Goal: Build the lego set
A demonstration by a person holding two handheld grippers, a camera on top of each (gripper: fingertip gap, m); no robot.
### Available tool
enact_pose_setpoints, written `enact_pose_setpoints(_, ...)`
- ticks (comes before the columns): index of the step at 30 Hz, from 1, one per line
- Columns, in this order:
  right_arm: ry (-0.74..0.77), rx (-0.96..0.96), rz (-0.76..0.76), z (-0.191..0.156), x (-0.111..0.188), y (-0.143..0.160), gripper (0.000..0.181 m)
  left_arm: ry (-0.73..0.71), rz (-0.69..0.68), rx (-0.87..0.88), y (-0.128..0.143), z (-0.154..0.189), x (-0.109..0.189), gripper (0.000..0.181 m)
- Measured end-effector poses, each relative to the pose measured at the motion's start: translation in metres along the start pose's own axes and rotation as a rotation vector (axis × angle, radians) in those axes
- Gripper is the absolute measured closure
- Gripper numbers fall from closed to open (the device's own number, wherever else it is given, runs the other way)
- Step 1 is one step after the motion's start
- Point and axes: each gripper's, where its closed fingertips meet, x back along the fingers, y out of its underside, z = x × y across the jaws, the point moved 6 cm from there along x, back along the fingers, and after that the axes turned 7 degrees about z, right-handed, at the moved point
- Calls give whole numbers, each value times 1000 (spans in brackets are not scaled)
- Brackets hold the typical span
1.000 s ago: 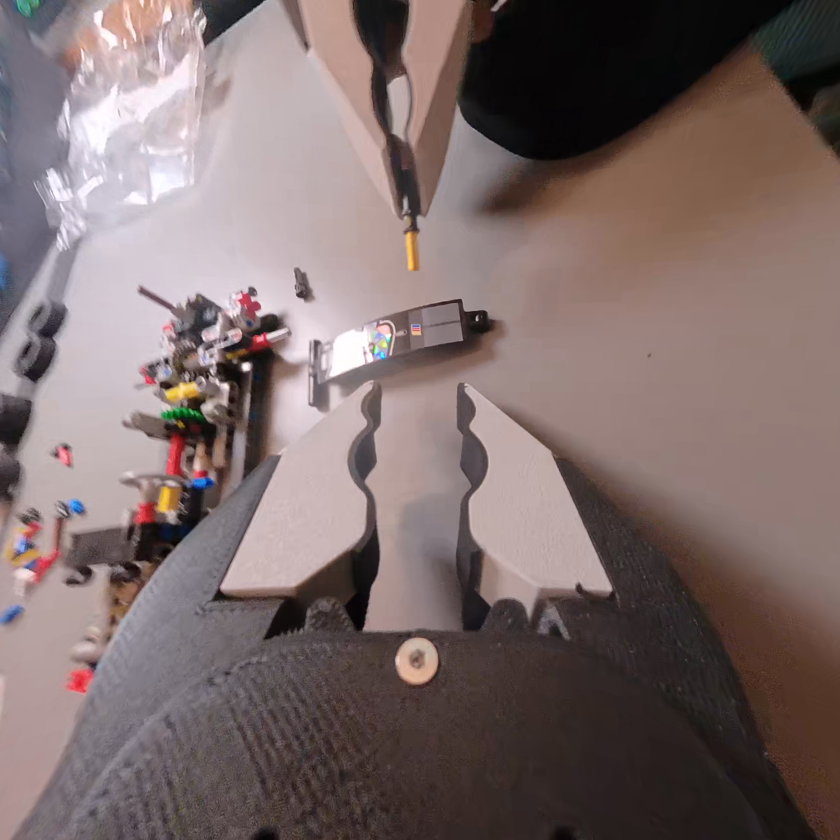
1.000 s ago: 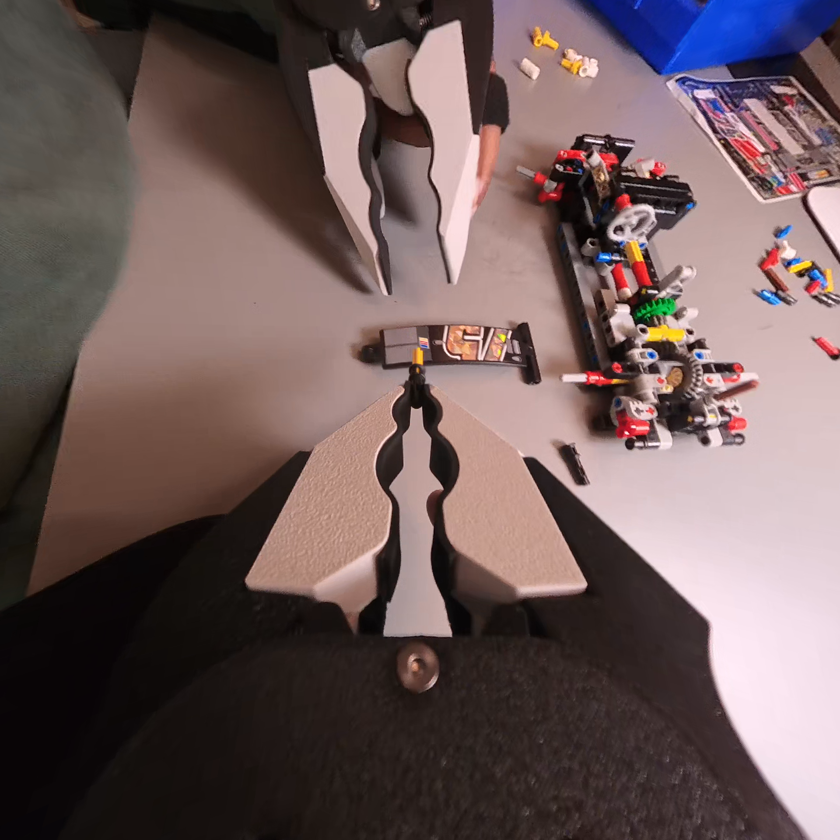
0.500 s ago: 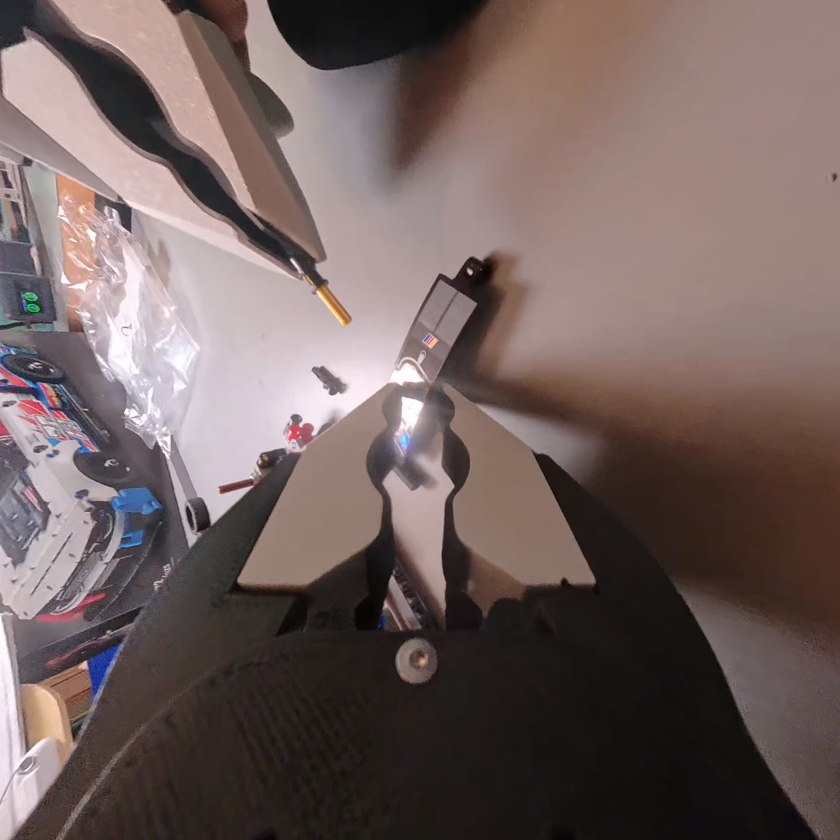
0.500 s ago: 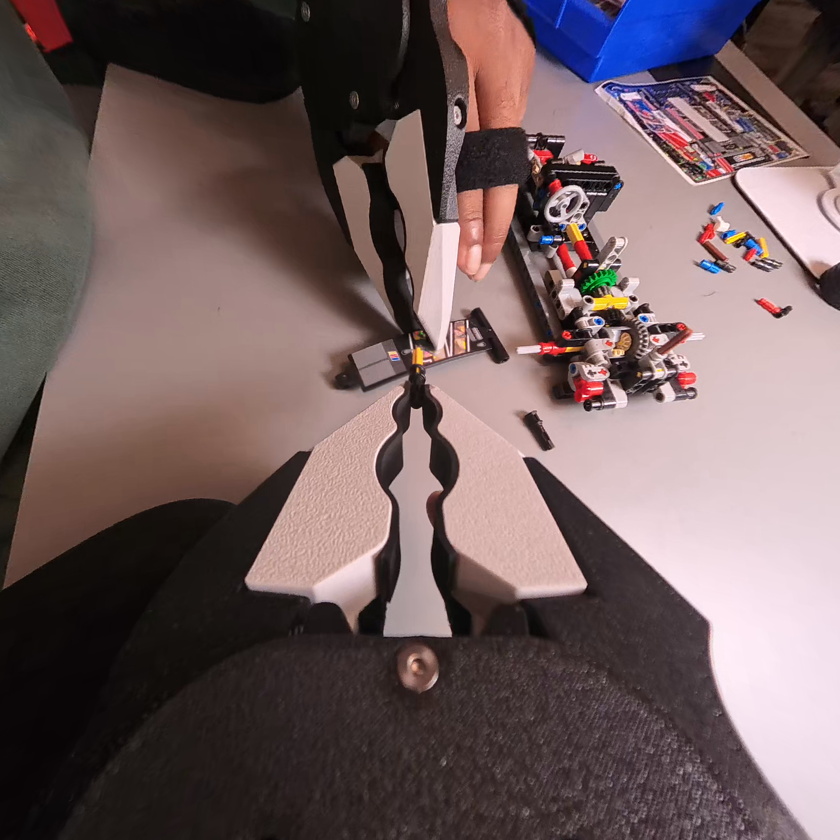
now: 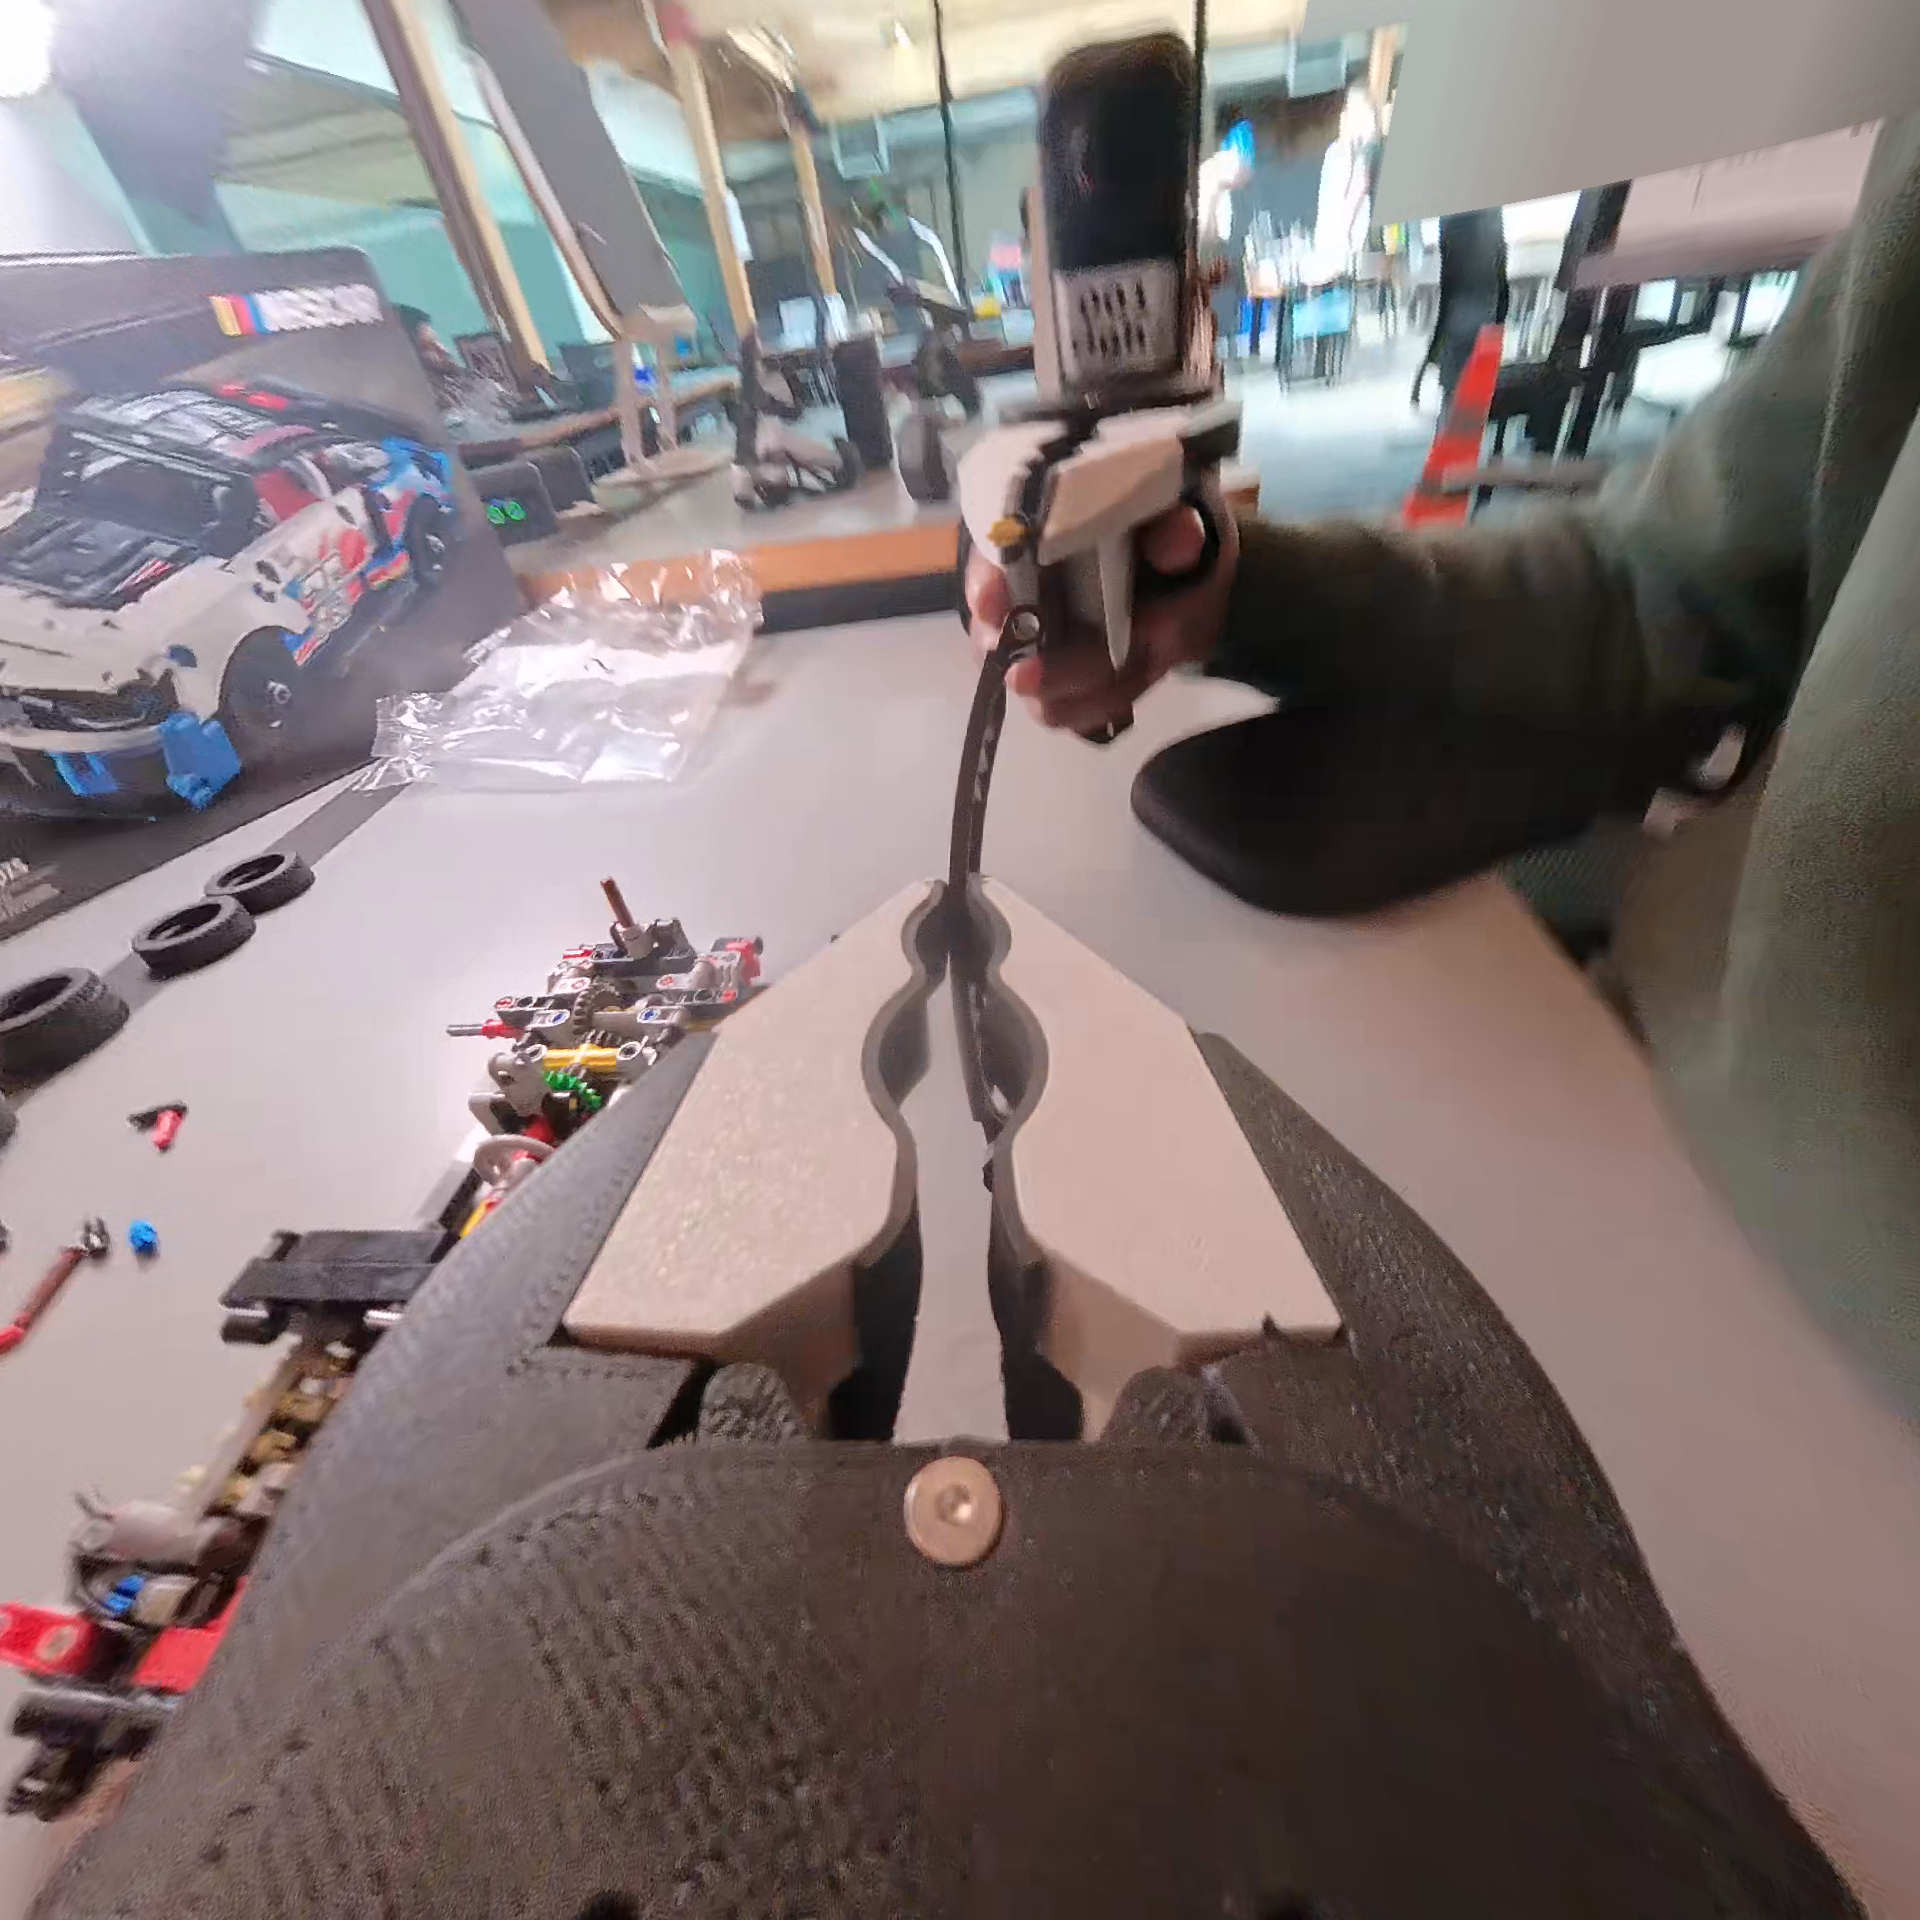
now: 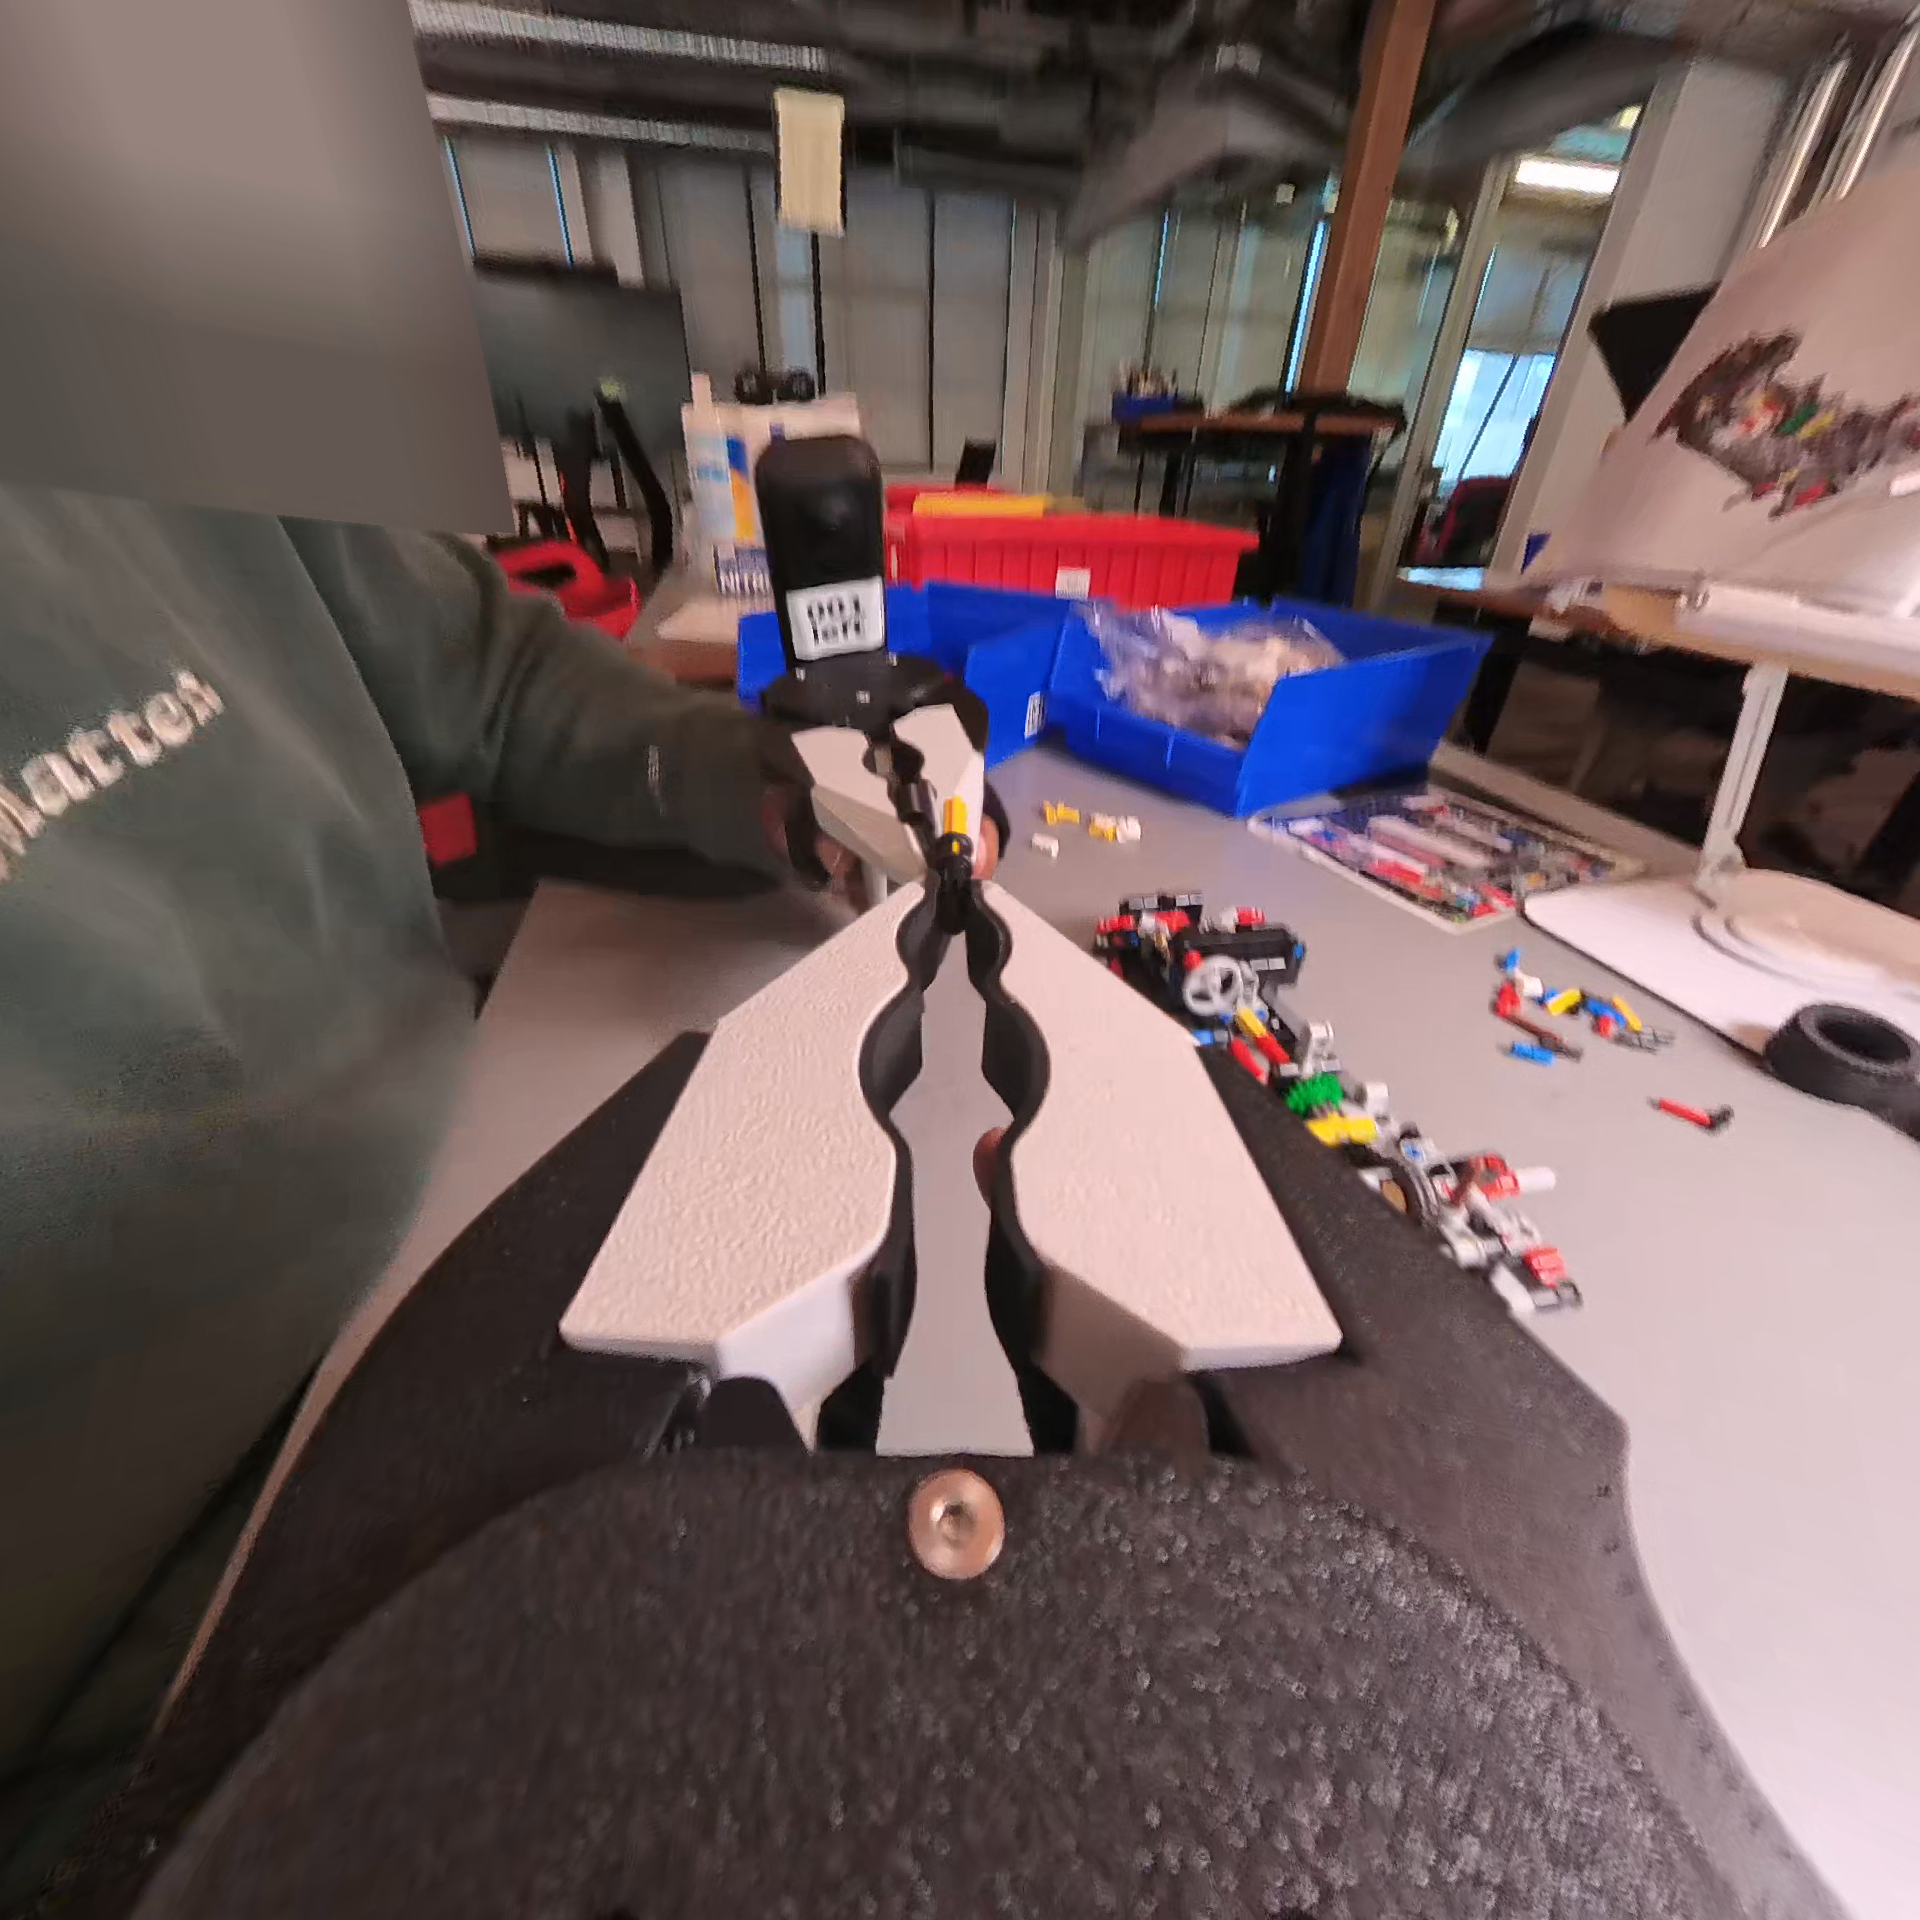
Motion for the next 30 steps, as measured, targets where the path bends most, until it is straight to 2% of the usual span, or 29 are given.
enact_pose_setpoints(4, 7, 37, 62, -10, -25, -11, 181, -20, 127, 202, -12, -4, 10, 181)
enact_pose_setpoints(8, 33, 59, 56, -9, -44, -13, 181, 9, 184, 295, -18, -6, 14, 181)
enact_pose_setpoints(16, 12, 37, 49, -8, -58, -7, 181, 22, 157, 282, -17, -4, 18, 181)
enact_pose_setpoints(30, 22, 86, 1, -5, -54, -5, 180, 63, 103, 399, -7, -4, 13, 181)
